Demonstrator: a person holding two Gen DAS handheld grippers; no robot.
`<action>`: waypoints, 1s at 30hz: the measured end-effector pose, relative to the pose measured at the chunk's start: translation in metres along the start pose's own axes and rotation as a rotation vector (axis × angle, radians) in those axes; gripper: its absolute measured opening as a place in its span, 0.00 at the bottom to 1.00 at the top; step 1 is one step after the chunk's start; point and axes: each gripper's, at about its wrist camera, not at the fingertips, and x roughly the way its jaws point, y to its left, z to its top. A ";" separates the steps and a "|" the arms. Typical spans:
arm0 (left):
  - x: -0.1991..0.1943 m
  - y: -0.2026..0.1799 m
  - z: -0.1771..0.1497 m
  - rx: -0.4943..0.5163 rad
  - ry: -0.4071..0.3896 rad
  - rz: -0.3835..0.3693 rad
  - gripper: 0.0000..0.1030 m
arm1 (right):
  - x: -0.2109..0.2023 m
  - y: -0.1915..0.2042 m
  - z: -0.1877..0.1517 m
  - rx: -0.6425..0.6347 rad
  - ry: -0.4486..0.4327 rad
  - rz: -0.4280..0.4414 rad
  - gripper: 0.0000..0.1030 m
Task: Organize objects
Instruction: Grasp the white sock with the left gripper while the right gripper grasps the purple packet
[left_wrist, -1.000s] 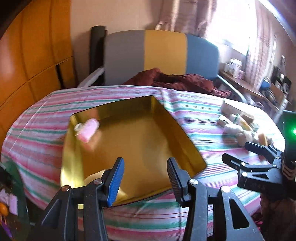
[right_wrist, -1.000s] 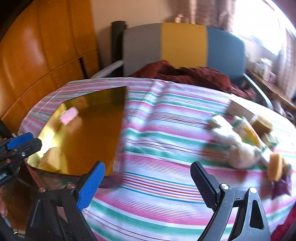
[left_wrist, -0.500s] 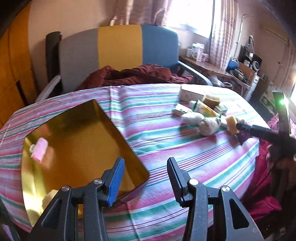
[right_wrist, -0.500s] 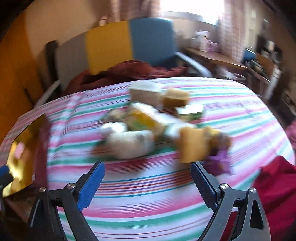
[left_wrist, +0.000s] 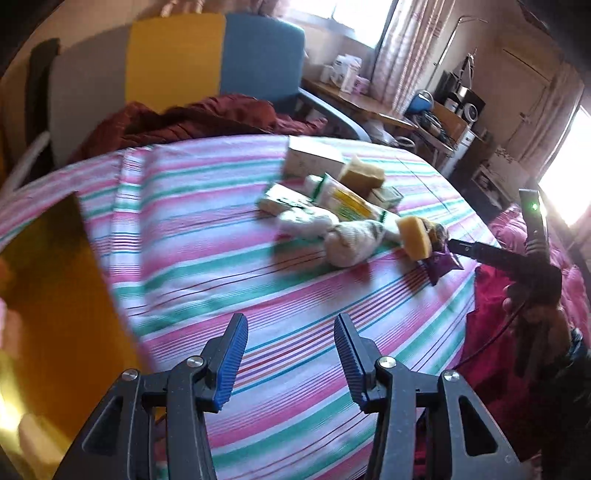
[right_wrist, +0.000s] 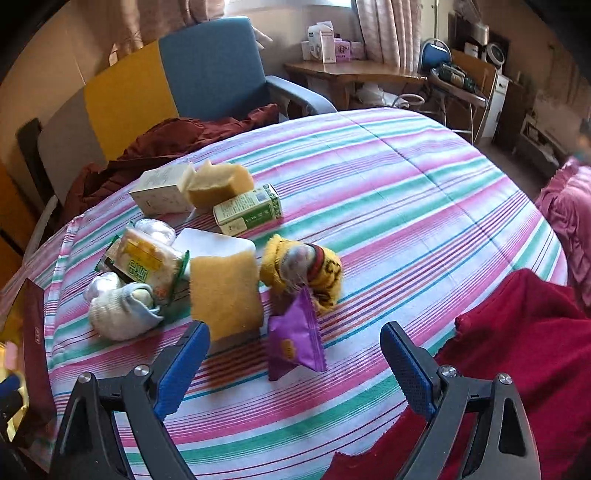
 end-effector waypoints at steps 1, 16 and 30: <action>0.006 -0.002 0.003 -0.008 -0.002 -0.021 0.49 | 0.003 0.000 -0.001 -0.001 0.007 0.003 0.91; 0.104 -0.049 0.055 -0.128 0.080 -0.158 0.84 | 0.021 -0.002 -0.001 0.005 0.075 0.032 0.91; 0.143 -0.048 0.071 -0.236 0.112 -0.124 0.78 | 0.035 -0.007 -0.001 0.018 0.103 0.025 0.84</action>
